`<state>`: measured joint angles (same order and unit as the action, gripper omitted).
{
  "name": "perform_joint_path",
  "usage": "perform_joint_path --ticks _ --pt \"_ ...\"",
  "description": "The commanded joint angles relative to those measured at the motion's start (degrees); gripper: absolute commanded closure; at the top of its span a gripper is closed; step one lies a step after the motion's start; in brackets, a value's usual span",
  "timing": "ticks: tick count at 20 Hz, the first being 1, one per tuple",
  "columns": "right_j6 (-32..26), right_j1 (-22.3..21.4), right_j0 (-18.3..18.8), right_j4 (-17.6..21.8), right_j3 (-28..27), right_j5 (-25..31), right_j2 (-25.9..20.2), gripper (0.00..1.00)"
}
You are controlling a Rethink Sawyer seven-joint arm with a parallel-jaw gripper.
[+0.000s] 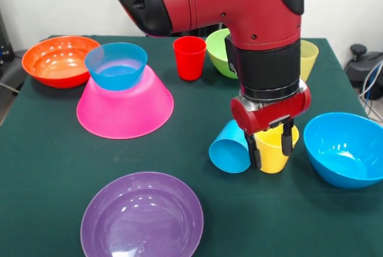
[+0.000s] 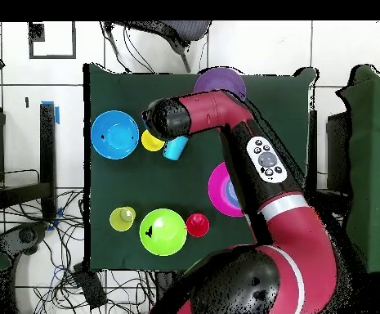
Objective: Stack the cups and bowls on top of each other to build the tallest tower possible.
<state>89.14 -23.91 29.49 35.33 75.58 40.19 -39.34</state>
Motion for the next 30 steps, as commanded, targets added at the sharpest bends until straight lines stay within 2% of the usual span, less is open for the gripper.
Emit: perform_joint_path --ticks 1,3,6,12,17,20,30 --pt "-7.3 4.2 -1.0 -0.9 -2.2 11.6 3.0 0.00" --pt "-8.5 5.0 -2.0 -2.2 -4.5 16.5 3.0 0.00" --pt "-8.9 6.4 -2.9 -3.3 -6.8 20.5 2.8 0.00" --pt "-8.5 10.3 -4.4 -3.1 -10.3 24.3 2.7 0.00" --pt "-7.9 10.5 -4.1 -2.3 -10.7 23.3 2.6 0.00" --pt "-6.9 10.5 -4.1 -1.0 -11.1 19.7 2.8 0.00" --pt "-5.0 9.9 -5.3 -1.8 -14.0 23.9 3.7 0.00"
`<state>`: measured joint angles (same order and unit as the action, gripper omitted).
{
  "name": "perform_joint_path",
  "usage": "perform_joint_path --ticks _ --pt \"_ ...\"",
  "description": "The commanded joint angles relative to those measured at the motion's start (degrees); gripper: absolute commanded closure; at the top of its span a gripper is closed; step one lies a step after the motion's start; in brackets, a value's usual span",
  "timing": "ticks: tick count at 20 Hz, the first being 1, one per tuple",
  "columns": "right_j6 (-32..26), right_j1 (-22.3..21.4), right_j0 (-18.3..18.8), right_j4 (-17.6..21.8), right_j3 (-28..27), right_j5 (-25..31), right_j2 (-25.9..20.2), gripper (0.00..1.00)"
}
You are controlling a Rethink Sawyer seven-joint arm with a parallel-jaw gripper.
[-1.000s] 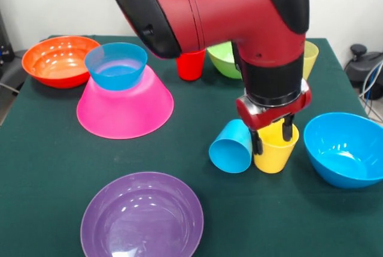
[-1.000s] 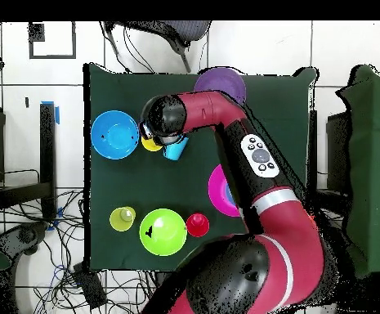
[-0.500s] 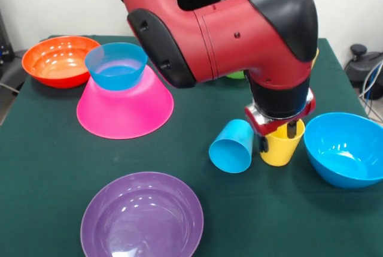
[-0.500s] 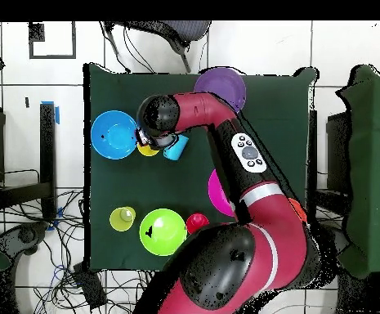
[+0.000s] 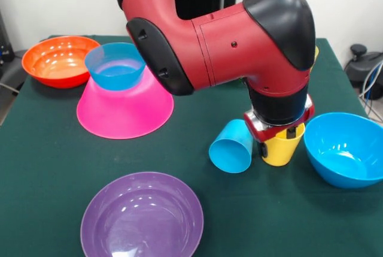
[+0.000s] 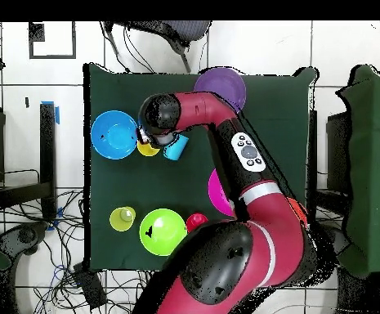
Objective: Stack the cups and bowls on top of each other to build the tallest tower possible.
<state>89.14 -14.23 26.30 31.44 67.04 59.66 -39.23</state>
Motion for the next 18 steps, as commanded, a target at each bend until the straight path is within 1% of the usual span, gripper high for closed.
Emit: perform_joint_path --ticks 1,2,3,6,9,16,18 --pt "-4.8 0.5 -2.4 1.8 -6.5 5.3 3.6 0.00" --pt "-4.4 0.5 -2.6 1.6 -6.7 5.5 3.7 0.00" --pt "-3.7 0.5 -2.9 1.4 -6.8 5.7 4.1 1.00" --pt "-3.1 0.5 -3.0 0.9 -7.0 6.5 4.4 1.00" --pt "-3.2 0.9 -3.3 0.3 -8.4 8.0 4.5 1.00" --pt "-3.4 0.2 -3.0 0.0 -7.8 9.4 4.7 1.00" --pt "-4.0 -0.3 -2.6 -0.5 -6.6 9.8 4.3 1.00"
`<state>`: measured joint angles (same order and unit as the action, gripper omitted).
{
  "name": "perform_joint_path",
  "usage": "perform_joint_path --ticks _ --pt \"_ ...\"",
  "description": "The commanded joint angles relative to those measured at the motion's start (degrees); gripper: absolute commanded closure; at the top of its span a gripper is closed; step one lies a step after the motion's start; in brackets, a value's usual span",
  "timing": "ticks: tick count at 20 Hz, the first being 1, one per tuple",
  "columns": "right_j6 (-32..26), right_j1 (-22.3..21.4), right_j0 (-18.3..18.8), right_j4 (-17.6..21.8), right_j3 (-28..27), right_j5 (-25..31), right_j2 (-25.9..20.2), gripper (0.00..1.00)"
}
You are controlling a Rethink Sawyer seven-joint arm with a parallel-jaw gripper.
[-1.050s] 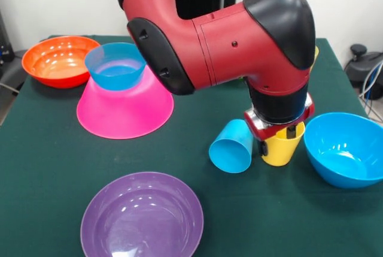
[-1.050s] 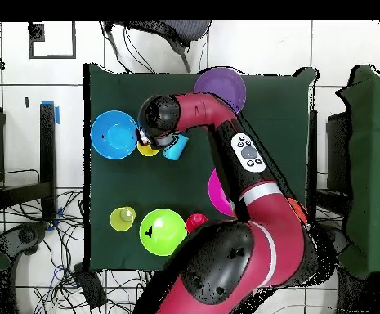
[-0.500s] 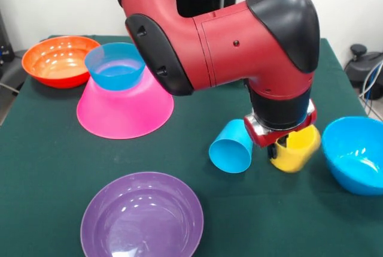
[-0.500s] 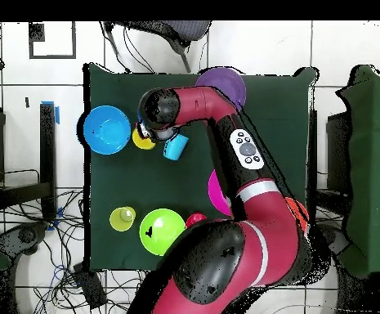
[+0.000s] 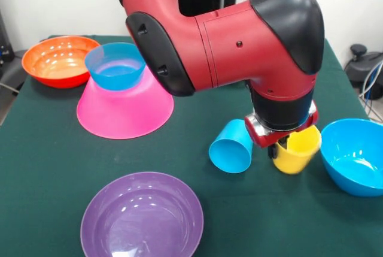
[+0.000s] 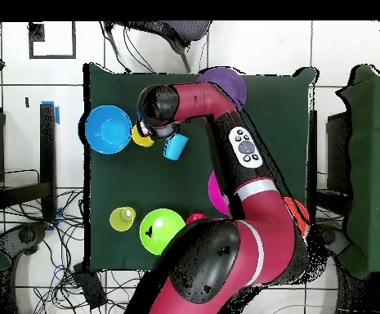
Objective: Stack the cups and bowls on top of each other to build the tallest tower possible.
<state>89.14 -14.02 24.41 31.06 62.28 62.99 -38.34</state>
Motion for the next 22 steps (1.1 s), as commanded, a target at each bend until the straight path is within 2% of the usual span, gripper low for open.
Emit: perform_joint_path --ticks 1,2,6,9,13,17,22 --pt "-4.1 -2.4 0.0 -0.5 0.3 6.0 3.2 1.00" --pt "-4.1 -4.2 0.6 -0.9 2.4 5.6 3.0 1.00" --pt "-5.3 -11.5 3.1 -3.8 8.6 9.6 2.4 1.00" --pt "-6.3 -16.9 4.6 -4.3 12.5 11.8 3.1 1.00" --pt "-6.3 -23.4 7.5 -3.9 19.7 9.1 3.7 1.00" --pt "-9.3 -27.6 10.5 -2.8 24.6 9.7 3.3 1.00" --pt "-14.1 -30.2 15.0 -0.6 28.6 9.8 2.5 1.00"
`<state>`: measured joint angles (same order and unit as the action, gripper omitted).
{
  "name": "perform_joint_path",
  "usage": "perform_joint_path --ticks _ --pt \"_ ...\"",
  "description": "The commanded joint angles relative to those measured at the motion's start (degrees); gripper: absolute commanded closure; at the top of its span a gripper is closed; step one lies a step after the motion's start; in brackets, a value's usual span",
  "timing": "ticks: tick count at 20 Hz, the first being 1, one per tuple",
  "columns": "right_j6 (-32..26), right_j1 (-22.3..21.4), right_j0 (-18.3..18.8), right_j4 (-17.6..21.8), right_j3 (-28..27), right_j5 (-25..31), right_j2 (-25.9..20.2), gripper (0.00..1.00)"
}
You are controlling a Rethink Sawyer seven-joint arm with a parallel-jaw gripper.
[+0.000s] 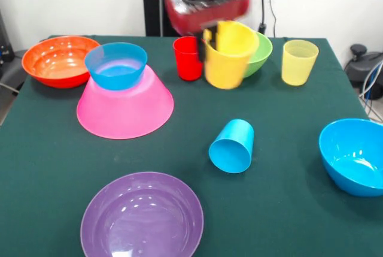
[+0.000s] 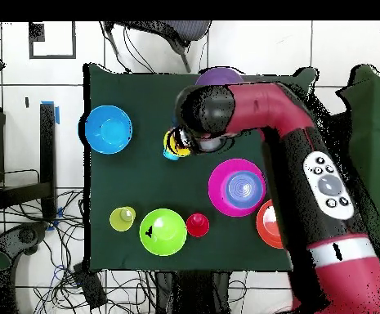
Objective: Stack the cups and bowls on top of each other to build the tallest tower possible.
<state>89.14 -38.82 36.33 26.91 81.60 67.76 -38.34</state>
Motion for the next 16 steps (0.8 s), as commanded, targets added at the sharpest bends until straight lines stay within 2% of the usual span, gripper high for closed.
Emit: perform_joint_path --ticks 1,4,7,10,13,16 --pt "-14.7 -5.4 4.0 3.7 9.7 4.9 2.2 1.00" --pt "-16.0 -4.8 7.1 3.7 11.2 3.8 1.1 1.00" --pt "-16.2 -5.2 10.6 3.6 16.4 -1.2 -0.5 1.00" --pt "-13.3 -4.6 13.9 5.1 22.6 -11.9 -2.3 1.00" --pt "-9.2 -2.6 15.2 7.1 24.7 -20.8 -3.3 1.00" --pt "-7.6 -1.9 15.7 5.2 24.4 -22.0 -4.8 1.00"
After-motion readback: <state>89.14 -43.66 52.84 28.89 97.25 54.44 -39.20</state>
